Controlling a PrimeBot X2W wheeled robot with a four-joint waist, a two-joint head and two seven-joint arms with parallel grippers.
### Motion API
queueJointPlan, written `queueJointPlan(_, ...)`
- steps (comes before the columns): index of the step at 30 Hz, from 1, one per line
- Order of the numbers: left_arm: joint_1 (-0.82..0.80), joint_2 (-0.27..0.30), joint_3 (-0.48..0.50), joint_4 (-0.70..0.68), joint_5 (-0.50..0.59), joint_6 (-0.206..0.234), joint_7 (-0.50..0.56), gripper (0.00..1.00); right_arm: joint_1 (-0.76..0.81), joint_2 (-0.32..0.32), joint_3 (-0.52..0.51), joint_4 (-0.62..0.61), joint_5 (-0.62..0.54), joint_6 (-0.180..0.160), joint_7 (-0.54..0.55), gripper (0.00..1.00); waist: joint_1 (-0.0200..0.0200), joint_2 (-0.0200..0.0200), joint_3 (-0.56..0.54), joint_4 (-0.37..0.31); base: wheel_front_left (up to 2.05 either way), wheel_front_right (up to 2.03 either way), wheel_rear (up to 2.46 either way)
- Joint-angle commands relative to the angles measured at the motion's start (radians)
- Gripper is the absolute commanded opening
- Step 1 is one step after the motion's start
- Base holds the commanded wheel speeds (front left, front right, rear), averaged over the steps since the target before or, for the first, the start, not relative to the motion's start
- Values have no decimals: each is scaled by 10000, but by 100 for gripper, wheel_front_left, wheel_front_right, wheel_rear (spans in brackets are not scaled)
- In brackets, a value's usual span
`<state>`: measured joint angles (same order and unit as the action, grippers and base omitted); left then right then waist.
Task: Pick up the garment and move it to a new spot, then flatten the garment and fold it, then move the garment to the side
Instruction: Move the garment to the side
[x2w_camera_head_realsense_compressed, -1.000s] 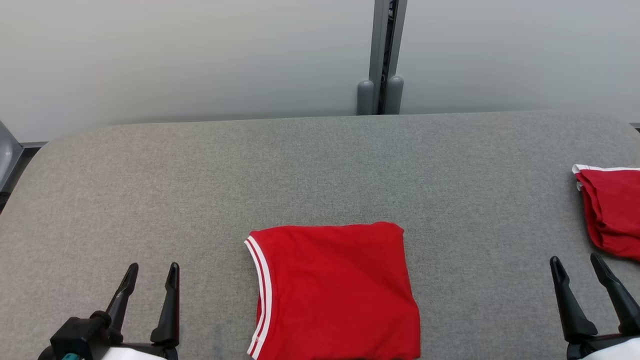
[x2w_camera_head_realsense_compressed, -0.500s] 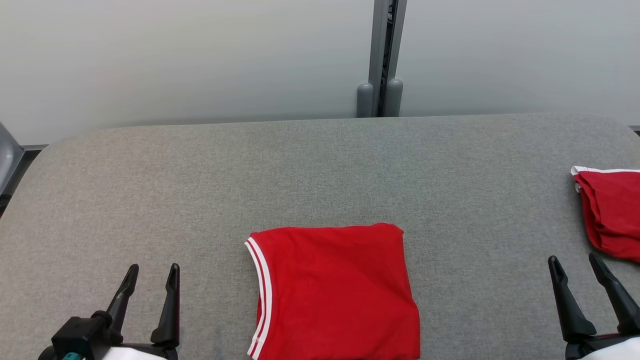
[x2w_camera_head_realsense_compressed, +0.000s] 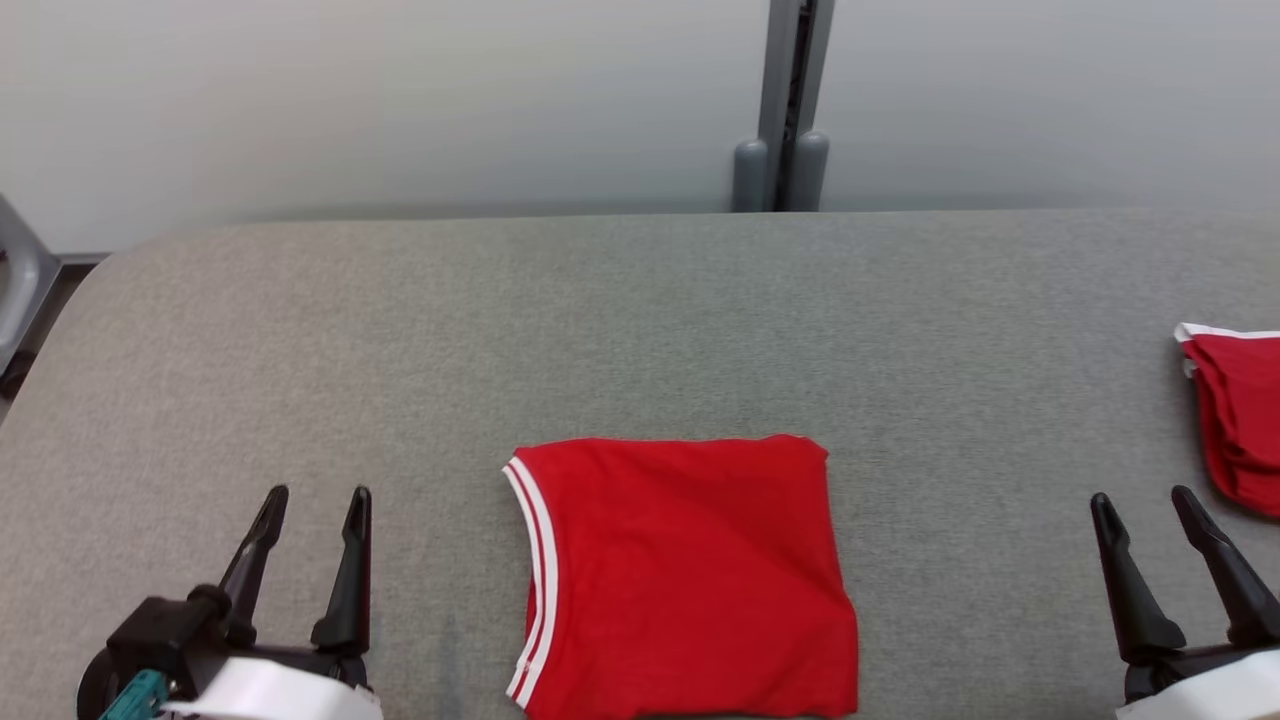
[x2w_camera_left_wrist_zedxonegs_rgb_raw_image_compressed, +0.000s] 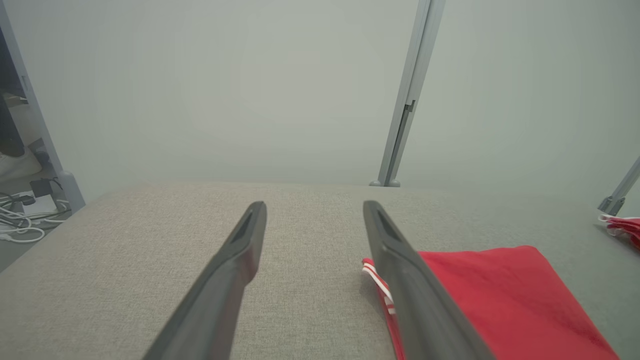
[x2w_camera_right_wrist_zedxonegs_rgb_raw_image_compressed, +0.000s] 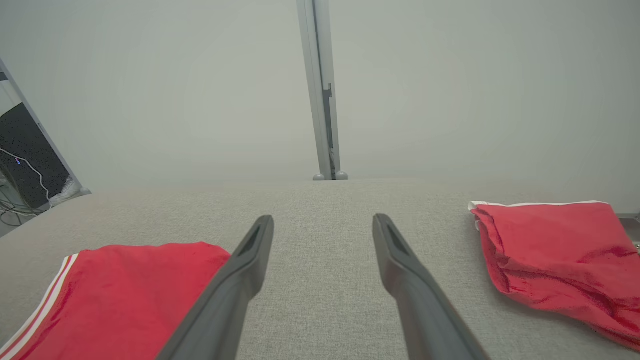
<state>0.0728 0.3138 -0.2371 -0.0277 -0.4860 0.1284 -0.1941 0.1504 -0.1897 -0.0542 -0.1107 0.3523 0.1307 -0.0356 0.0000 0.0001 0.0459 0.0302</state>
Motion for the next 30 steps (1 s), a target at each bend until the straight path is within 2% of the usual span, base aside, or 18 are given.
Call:
queueJointPlan(1,-298,23,7,-1,7,-53,-79,100,-220,-91,127,107,52,2,-18,100,0,-1,211,218,0,0,0)
queueJointPlan(13,-1892,-613,-391,609,162,-510,-488,100,-1315,-414,1879,1809,755,2,-146,100,0,-1,1244,1482,0,0,0)
queueJointPlan(22,-2579,-1004,-400,1090,323,-897,-690,100,-2104,-679,3044,3307,1400,2,-374,100,0,-1,2030,1937,0,0,0)
queueJointPlan(27,-2774,-1217,-231,1246,444,-1063,-717,100,-2515,-839,3756,4014,1805,2,-107,100,0,-1,2305,2002,0,0,0)
queueJointPlan(28,-2797,-1257,-208,1259,482,-1096,-719,100,-2584,-851,3894,4177,1898,2,-42,52,0,-1,2332,2018,0,0,0)
queueJointPlan(29,-2829,-1295,-173,1276,503,-1116,-719,100,-2668,-851,3996,4288,1992,2,-40,29,0,-1,2355,2033,0,0,0)
queueJointPlan(30,-2869,-1326,-124,1289,546,-1176,-719,100,-2730,-872,4117,4377,2090,2,-23,0,0,-1,2373,2048,0,0,0)
